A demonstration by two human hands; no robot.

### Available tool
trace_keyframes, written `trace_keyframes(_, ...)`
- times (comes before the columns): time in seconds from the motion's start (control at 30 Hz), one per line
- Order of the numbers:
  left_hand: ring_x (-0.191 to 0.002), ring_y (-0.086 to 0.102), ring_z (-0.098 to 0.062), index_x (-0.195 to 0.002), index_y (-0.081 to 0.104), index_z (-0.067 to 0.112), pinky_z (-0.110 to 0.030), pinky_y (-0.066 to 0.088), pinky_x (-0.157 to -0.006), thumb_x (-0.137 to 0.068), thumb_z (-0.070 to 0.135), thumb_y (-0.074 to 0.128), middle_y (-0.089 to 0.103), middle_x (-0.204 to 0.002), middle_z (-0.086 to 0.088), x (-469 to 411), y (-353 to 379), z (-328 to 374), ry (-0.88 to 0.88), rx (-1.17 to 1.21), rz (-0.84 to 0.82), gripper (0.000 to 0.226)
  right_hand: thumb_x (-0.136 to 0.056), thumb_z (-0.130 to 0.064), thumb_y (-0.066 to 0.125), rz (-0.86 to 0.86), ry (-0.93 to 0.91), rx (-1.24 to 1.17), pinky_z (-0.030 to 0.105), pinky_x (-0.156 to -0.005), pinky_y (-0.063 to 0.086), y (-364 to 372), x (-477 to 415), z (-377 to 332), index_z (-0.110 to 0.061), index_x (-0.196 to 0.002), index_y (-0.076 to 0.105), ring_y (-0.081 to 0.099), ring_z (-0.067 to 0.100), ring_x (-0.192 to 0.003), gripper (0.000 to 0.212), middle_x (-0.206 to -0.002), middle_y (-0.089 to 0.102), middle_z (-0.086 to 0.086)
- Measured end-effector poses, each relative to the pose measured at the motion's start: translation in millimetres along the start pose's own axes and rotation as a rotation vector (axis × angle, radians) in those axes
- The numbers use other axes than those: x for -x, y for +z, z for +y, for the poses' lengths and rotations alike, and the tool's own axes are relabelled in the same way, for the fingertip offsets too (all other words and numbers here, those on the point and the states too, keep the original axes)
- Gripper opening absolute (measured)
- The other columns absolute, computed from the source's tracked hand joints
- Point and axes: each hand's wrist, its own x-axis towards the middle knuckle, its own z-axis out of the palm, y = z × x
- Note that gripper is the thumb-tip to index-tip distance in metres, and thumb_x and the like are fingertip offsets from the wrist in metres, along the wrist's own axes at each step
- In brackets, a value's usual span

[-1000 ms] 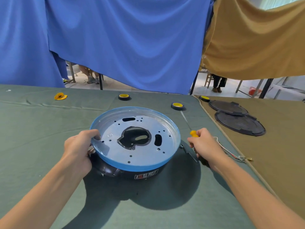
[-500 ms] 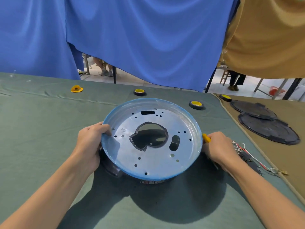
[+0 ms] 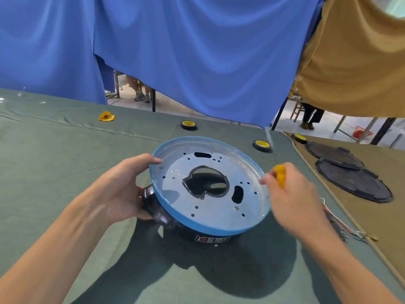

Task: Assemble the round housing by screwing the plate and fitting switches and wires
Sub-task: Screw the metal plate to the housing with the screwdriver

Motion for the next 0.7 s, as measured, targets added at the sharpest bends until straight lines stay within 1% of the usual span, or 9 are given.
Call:
trace_keyframes(0.1,-0.069,0.069,-0.037,-0.106,0.073,0.028,-0.057,0.053,-0.068,-0.062,0.031,0.075,0.068,-0.080,-0.014,8,3,2,-0.020,0.060,-0.062,0.044,-0.097,-0.033,0.043,-0.116,-0.233,0.069,0.041,-0.058,0.046,10,32,-27,-0.027,-0.087,0.041,0.058,0.026,-0.067,0.012,-0.079,0.065,-0.003)
trace_keyframes(0.2,-0.079,0.069,-0.037,-0.114,0.060,0.015,-0.049,0.058,-0.066,-0.053,0.035,0.085,0.064,-0.095,-0.019,10,14,-7,0.081,0.146,0.091,0.068,-0.099,-0.033,0.039,-0.043,-0.292,0.212,0.039,-0.062,0.045,20,33,-37,-0.026,-0.093,0.038,0.060,0.031,-0.077,0.009,-0.084,0.067,-0.004)
trace_keyframes(0.27,-0.099,0.068,-0.035,-0.109,0.059,0.010,-0.042,0.059,-0.083,-0.061,0.036,0.087,0.056,-0.112,-0.022,8,23,-16,0.173,0.277,0.213,0.062,-0.100,-0.033,0.037,-0.056,-0.238,0.181,0.040,-0.068,0.048,23,24,-42,-0.022,-0.094,0.040,0.060,0.032,-0.082,0.013,-0.087,0.068,-0.002)
trace_keyframes(0.3,-0.103,0.068,-0.031,-0.108,0.061,0.008,-0.037,0.056,-0.092,-0.065,0.037,0.087,0.055,-0.115,-0.020,8,28,-20,0.213,0.323,0.223,0.058,-0.101,-0.032,0.037,-0.068,-0.215,0.155,0.041,-0.070,0.048,26,20,-45,-0.021,-0.095,0.041,0.060,0.031,-0.083,0.014,-0.088,0.068,-0.001)
trace_keyframes(0.4,-0.095,0.069,-0.015,-0.110,0.062,0.001,-0.025,0.048,-0.101,-0.067,0.037,0.086,0.067,-0.100,-0.013,8,42,-24,0.279,0.327,0.211,0.061,-0.102,-0.032,0.038,-0.027,-0.188,0.149,0.039,-0.065,0.044,30,11,-49,-0.019,-0.093,0.039,0.055,0.030,-0.080,0.015,-0.083,0.064,0.000)
trace_keyframes(0.47,-0.091,0.066,-0.015,-0.106,0.062,0.006,-0.028,0.048,-0.093,-0.057,0.043,0.086,0.069,-0.100,-0.009,11,46,-24,0.235,0.233,0.220,0.066,-0.101,-0.032,0.039,0.026,-0.181,0.131,0.039,-0.061,0.040,30,9,-49,-0.019,-0.092,0.037,0.052,0.030,-0.075,0.017,-0.077,0.055,0.001)
trace_keyframes(0.57,-0.088,0.064,-0.024,-0.096,0.064,0.020,-0.038,0.042,-0.080,-0.034,0.059,0.081,0.065,-0.100,-0.005,19,49,-29,0.105,0.078,0.153,0.075,-0.101,-0.033,0.041,0.035,-0.193,0.094,0.037,-0.057,0.037,33,9,-45,-0.021,-0.089,0.037,0.049,0.028,-0.071,0.017,-0.070,0.050,-0.002)
trace_keyframes(0.63,-0.078,0.069,-0.026,-0.095,0.064,0.021,-0.043,0.047,-0.081,-0.035,0.054,0.084,0.069,-0.091,-0.006,20,52,-31,0.108,0.091,0.111,0.071,-0.101,-0.032,0.042,0.042,-0.209,0.091,0.036,-0.056,0.033,36,11,-44,-0.021,-0.088,0.037,0.047,0.026,-0.068,0.018,-0.066,0.047,-0.006)
trace_keyframes(0.7,-0.072,0.073,-0.024,-0.097,0.067,0.013,-0.046,0.053,-0.087,-0.040,0.040,0.087,0.075,-0.081,-0.007,18,60,-34,0.168,0.189,0.133,0.066,-0.101,-0.032,0.042,0.065,-0.202,0.063,0.037,-0.057,0.038,39,12,-45,-0.021,-0.090,0.039,0.053,0.027,-0.072,0.016,-0.070,0.055,-0.004)
